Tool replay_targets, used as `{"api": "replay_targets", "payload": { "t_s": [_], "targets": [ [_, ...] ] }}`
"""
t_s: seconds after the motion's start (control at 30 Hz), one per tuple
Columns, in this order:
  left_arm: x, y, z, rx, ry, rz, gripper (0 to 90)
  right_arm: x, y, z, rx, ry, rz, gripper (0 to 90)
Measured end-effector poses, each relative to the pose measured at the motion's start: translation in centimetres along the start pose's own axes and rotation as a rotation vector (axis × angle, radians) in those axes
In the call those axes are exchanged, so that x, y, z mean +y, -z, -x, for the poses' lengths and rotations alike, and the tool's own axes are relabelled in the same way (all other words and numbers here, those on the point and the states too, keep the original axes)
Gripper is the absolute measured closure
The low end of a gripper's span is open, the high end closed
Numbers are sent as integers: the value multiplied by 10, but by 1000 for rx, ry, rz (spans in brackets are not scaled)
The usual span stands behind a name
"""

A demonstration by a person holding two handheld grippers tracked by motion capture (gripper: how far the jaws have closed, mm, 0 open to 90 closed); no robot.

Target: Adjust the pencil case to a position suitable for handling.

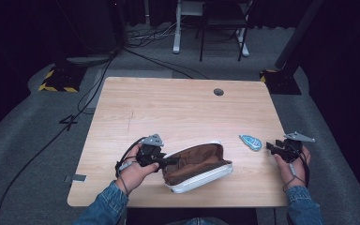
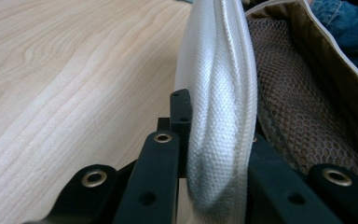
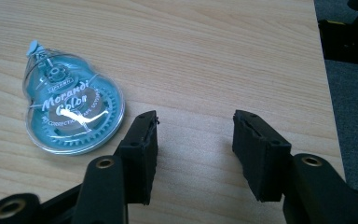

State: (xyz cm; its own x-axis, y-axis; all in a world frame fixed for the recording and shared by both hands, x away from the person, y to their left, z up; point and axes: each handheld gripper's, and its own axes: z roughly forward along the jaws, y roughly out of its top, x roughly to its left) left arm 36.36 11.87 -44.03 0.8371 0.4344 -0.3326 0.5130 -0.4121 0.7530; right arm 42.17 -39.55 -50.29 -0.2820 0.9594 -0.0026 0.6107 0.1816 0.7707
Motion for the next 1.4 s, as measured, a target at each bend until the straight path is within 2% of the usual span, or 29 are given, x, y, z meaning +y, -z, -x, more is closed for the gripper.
{"api": "replay_targets", "payload": {
  "t_s": [0.13,0.37,0.5,0.6,0.83,0.93,0.97,1.03,1.07,1.1,1.23,1.4],
  "targets": [
    [-3,-6,-2,-13,-4,-16,845,0,0,0,0,0,-3,507],
    [-6,-12,-4,-19,6,-14,843,0,0,0,1,1,-3,507],
    [-9,-15,-4,-8,2,-36,832,0,1,0,2,1,-3,507],
    [-11,-17,-5,6,13,-53,805,0,1,0,3,4,-2,507],
    [-13,-18,-5,34,14,-70,781,-1,1,0,4,5,-3,507],
    [-13,-18,-5,46,16,-53,594,-1,1,0,6,6,-2,507],
    [-12,-17,-5,52,11,-47,594,-1,1,0,7,6,-3,507],
    [-12,-17,-5,62,3,-35,516,-1,1,0,7,7,-3,507],
    [-11,-17,-4,76,-10,-19,413,-1,1,-1,7,7,-3,507],
    [-10,-17,-4,84,-22,-6,375,-1,1,0,7,7,-3,506],
    [-7,-14,-2,105,-36,12,294,-1,1,-1,7,7,-3,507],
    [-4,-8,1,108,-41,34,278,-1,1,-1,7,7,-3,505]
  ]
}}
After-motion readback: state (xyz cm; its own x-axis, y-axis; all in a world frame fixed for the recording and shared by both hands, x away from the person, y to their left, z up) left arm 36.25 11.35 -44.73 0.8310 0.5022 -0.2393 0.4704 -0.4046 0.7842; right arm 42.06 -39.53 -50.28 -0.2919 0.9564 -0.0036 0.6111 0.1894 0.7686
